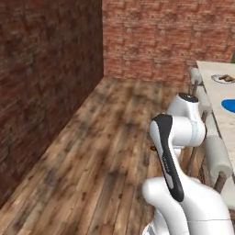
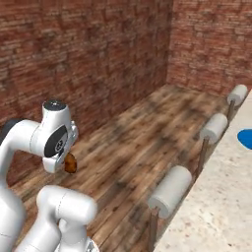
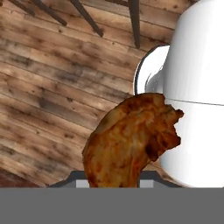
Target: Take the chicken drumsticks from the pan and place one on each plate on the dining counter.
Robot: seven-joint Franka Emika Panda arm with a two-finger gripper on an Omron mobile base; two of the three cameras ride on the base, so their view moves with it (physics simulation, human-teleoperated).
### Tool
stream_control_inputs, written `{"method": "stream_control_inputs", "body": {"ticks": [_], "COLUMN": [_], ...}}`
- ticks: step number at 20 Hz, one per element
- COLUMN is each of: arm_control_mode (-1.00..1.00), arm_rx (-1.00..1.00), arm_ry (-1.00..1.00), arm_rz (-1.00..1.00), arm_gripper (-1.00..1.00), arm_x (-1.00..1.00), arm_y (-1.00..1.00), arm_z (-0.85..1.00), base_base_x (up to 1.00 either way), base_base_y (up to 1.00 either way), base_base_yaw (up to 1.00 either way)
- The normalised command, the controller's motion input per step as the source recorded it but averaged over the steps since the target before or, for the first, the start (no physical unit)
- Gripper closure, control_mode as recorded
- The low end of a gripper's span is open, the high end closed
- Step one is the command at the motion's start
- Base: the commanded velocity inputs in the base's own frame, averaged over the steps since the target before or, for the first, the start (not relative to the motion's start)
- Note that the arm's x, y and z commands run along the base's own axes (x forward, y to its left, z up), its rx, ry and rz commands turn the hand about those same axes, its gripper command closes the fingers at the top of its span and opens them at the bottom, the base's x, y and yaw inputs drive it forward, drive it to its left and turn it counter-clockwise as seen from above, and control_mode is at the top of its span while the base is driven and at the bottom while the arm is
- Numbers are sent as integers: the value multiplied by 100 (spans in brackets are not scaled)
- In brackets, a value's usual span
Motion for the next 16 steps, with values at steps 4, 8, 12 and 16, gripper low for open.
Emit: {"method": "stream_control_inputs", "body": {"ticks": [4, 8, 12, 16], "arm_control_mode": [100, 100, 100, 100], "arm_rx": [0, 0, 0, 0], "arm_ry": [0, 0, 0, 0], "arm_rz": [0, 0, 0, 0], "arm_gripper": [100, 100, 100, 100], "arm_x": [0, 0, 0, 0], "arm_y": [0, 0, 0, 0], "arm_z": [0, 0, 0, 0], "base_base_x": [100, 100, 86, 72], "base_base_y": [0, 2, 19, 25], "base_base_yaw": [-64, -67, -69, -68]}}
